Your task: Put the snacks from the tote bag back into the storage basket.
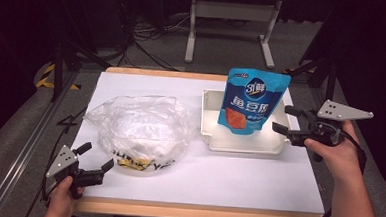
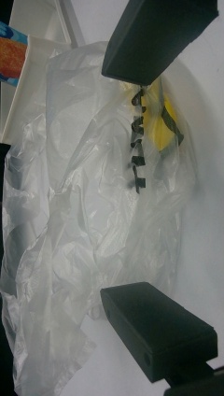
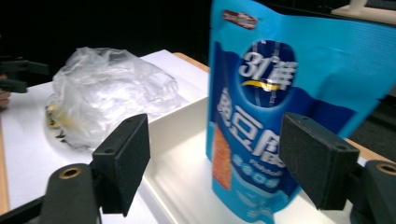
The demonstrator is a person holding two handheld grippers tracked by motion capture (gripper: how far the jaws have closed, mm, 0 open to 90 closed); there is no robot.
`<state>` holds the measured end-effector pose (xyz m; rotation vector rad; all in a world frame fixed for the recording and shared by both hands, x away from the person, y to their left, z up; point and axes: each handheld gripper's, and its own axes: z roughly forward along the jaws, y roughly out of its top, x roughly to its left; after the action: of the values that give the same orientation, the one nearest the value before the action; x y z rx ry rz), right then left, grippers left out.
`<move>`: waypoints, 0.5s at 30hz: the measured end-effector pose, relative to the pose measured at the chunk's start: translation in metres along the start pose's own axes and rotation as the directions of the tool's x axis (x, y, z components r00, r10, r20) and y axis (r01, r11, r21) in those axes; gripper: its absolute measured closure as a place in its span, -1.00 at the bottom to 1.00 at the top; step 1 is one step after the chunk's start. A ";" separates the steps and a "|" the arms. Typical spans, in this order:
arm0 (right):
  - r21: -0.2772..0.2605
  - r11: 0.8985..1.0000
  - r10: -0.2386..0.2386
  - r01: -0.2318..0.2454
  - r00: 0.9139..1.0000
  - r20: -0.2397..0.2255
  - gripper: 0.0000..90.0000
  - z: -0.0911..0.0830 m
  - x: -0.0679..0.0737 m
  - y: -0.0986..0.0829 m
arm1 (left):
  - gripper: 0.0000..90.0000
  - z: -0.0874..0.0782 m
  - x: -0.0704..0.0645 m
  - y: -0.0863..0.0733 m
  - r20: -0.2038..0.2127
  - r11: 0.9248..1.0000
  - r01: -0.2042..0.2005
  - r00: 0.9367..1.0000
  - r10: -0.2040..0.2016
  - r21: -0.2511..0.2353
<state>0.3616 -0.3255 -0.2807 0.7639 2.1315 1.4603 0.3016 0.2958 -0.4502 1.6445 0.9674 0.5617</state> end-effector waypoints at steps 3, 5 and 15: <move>-0.009 1.000 -0.009 0.009 1.000 -0.020 -0.45 0.000 0.007 0.001 | -1.00 0.000 0.000 0.000 0.001 1.000 0.000 1.000 0.000 -0.008; -0.036 0.999 -0.022 0.020 0.998 -0.053 -0.48 0.000 0.018 0.002 | -1.00 0.000 0.000 0.000 0.003 1.000 -0.001 1.000 0.001 -0.002; -0.050 0.997 -0.064 0.058 0.990 -0.129 -0.53 0.014 0.055 -0.005 | -1.00 0.001 -0.001 0.001 0.002 1.000 -0.003 1.000 0.003 -0.012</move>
<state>0.3283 -0.2807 -0.2933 0.5955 2.1887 1.5597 0.3025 0.2945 -0.4495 1.6357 0.9588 0.5666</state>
